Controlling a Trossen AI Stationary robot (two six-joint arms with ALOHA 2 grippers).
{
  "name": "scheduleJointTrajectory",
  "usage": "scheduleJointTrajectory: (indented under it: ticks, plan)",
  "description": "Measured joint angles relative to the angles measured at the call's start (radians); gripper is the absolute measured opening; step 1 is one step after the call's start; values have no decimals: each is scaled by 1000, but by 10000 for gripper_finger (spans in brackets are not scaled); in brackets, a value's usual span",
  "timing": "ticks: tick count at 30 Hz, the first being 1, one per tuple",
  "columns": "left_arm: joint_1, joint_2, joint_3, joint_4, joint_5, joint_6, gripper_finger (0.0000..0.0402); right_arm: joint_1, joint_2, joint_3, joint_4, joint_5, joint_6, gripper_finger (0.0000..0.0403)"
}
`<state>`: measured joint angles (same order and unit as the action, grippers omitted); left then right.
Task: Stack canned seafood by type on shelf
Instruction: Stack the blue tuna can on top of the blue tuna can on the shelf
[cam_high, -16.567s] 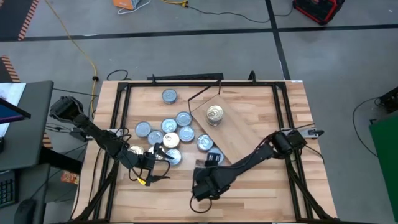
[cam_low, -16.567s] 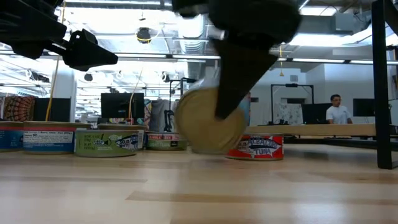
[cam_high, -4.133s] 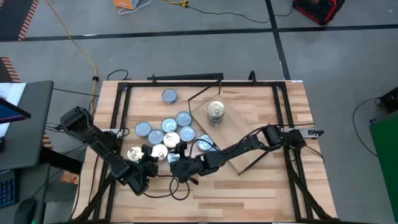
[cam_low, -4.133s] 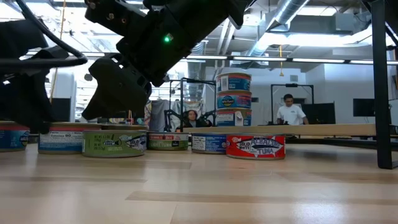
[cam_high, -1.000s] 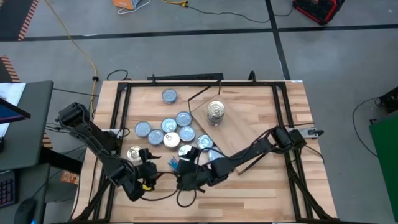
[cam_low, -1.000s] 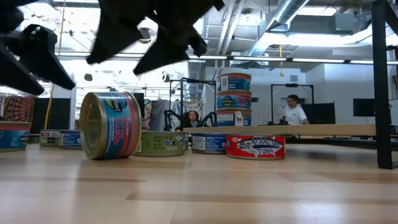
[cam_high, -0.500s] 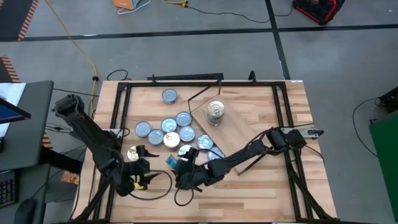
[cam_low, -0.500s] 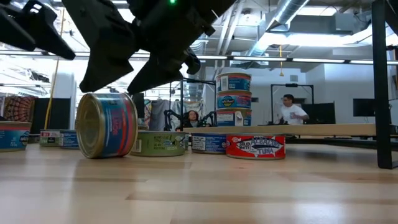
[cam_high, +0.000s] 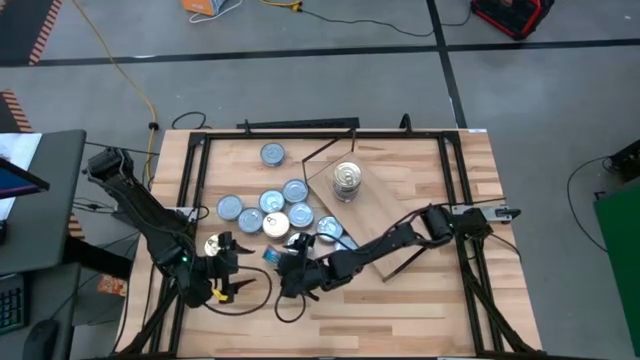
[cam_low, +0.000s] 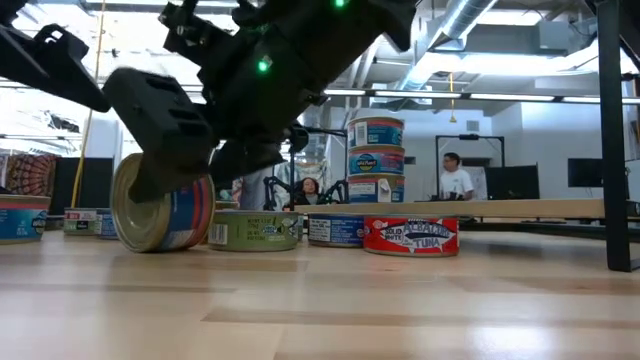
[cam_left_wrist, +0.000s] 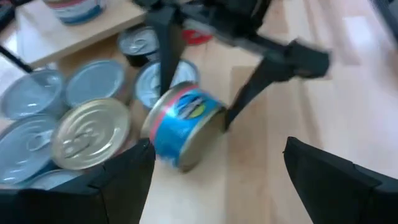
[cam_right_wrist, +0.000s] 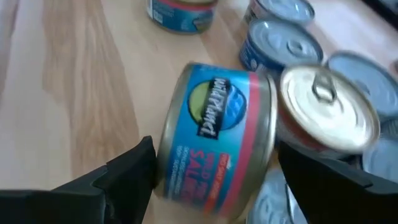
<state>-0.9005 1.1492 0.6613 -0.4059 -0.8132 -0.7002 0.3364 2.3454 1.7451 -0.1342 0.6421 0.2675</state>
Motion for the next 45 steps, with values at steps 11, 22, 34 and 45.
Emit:
scheduleJointTrajectory:
  ticks: [11,22,34,45]
  plan:
    - [-1,-29,38,-32,61,29,343,-26,-5,0,22,-127,-126,227]
    - [5,-142,-26,275,156,453,343,-18,-184,0,-198,5,-235,211]
    - [183,-311,-188,463,376,609,343,-27,-401,0,-530,216,-255,215]
    - [271,-582,-305,478,118,596,343,-42,-482,0,-871,366,-210,220]
